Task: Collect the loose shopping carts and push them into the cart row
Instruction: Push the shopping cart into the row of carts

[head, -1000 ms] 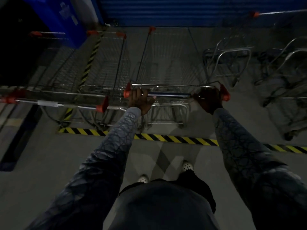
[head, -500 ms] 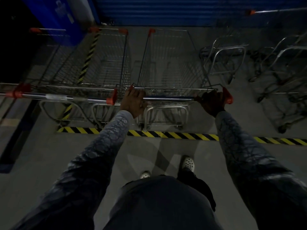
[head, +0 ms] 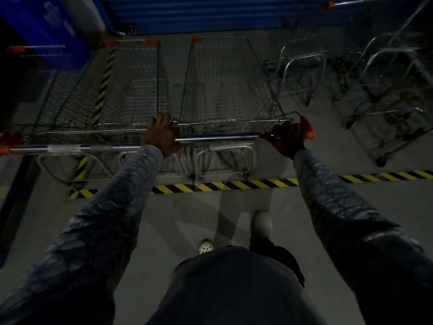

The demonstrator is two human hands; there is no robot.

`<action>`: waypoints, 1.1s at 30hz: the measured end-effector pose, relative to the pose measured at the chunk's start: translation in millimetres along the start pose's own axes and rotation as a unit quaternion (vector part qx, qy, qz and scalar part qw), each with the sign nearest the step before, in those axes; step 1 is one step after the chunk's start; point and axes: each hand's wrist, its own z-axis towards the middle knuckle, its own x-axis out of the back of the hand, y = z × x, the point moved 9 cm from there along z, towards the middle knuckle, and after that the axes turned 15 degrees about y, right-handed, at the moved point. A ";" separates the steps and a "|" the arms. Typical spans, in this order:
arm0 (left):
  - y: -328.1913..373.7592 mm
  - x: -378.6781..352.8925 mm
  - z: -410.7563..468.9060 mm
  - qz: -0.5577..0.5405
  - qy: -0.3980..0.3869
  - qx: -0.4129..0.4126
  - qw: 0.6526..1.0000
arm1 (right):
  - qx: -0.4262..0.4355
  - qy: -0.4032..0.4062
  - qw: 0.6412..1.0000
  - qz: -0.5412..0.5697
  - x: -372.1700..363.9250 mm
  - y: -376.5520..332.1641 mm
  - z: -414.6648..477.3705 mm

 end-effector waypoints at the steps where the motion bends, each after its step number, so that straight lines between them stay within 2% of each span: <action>1: 0.5 0.8 -1.0 0.005 0.003 -0.001 1.000 | 0.003 0.002 1.000 0.002 0.3 -0.2 -0.6; 7: 3.1 -1.0 -6.1 0.003 0.001 -0.011 1.000 | -0.010 0.020 1.000 0.017 6.6 1.5 -4.8; 10: 2.8 -2.5 -5.9 -0.011 0.002 -0.006 1.000 | -0.018 0.072 0.997 -0.004 14.0 6.2 -8.9; 12: 2.2 -3.6 -6.3 -0.017 0.003 -0.003 1.000 | -0.070 0.128 0.989 -0.024 23.3 14.3 -13.2; 14: 1.1 -4.0 -6.7 -0.019 0.007 -0.004 1.000 | -0.154 0.146 0.977 0.020 23.8 26.4 -15.8; 16: 0.7 -4.5 -6.9 -0.023 0.011 -0.002 1.000 | -0.182 0.139 0.972 0.059 21.0 31.4 -14.2; 20: 1.0 -5.6 -6.7 -0.020 0.014 0.000 1.000 | -0.174 0.105 0.976 0.078 15.0 36.8 -6.2; 26: -3.9 -6.6 -4.3 -0.032 0.027 0.013 0.999 | -0.164 0.107 0.977 0.081 20.7 28.6 3.4; 33: -15.9 -26.3 0.2 -0.073 -0.056 0.094 0.991 | -0.164 0.062 0.982 0.077 6.9 29.5 19.6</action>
